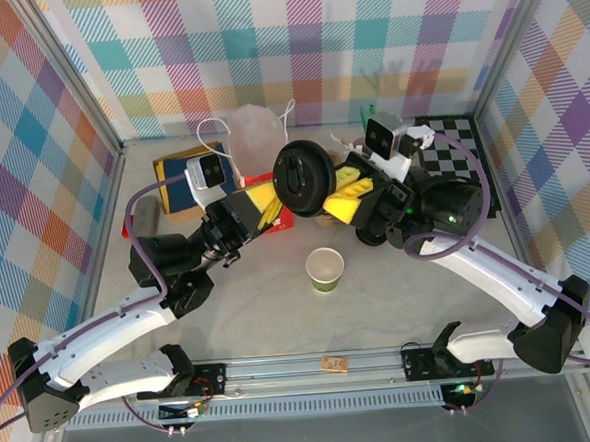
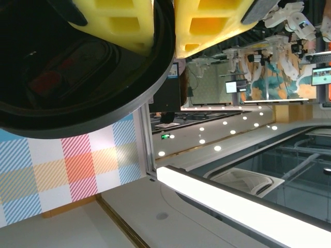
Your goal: Pack the takeout coffee
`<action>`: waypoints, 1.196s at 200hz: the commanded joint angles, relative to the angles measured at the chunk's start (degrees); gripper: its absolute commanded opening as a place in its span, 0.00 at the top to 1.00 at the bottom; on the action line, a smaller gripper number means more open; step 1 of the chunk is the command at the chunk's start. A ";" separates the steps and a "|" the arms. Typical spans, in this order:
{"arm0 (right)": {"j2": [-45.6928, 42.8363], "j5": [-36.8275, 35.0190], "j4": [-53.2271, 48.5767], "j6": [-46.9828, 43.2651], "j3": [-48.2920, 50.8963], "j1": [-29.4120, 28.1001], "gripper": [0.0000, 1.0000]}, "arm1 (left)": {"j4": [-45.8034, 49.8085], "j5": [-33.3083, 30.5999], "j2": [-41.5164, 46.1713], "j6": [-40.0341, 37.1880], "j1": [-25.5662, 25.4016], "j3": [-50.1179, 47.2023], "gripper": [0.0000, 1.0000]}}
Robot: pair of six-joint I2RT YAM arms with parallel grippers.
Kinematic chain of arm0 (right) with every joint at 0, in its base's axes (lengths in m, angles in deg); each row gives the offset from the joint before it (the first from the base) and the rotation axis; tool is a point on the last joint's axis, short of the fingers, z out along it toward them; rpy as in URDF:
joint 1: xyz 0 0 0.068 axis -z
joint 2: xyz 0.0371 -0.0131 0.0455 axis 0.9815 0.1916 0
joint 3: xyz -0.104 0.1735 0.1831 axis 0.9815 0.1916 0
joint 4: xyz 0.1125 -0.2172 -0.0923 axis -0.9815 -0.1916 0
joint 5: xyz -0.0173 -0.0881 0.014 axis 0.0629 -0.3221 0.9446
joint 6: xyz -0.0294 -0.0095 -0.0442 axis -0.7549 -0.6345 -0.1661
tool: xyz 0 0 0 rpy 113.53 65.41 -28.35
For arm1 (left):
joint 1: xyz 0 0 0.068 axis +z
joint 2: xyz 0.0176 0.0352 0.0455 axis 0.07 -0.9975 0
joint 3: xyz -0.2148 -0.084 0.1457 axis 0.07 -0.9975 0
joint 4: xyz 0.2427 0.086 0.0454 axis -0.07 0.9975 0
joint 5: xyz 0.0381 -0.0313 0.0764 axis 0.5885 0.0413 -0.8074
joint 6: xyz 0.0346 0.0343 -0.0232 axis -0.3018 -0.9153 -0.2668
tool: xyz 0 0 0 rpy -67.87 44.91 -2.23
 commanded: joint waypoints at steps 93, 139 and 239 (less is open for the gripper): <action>-12.41 -4.76 -30.35 -21.38 5.45 -0.05 0.61 | 2.09 0.24 1.28 -4.02 -0.58 0.69 0.89; -24.49 -17.76 -57.11 -36.31 7.00 -0.06 0.49 | 19.88 -4.57 5.31 -11.18 -0.39 0.00 0.88; -36.00 -52.25 -103.63 -49.63 4.34 -0.05 0.45 | 45.75 -11.12 5.64 -14.03 1.72 -4.01 0.89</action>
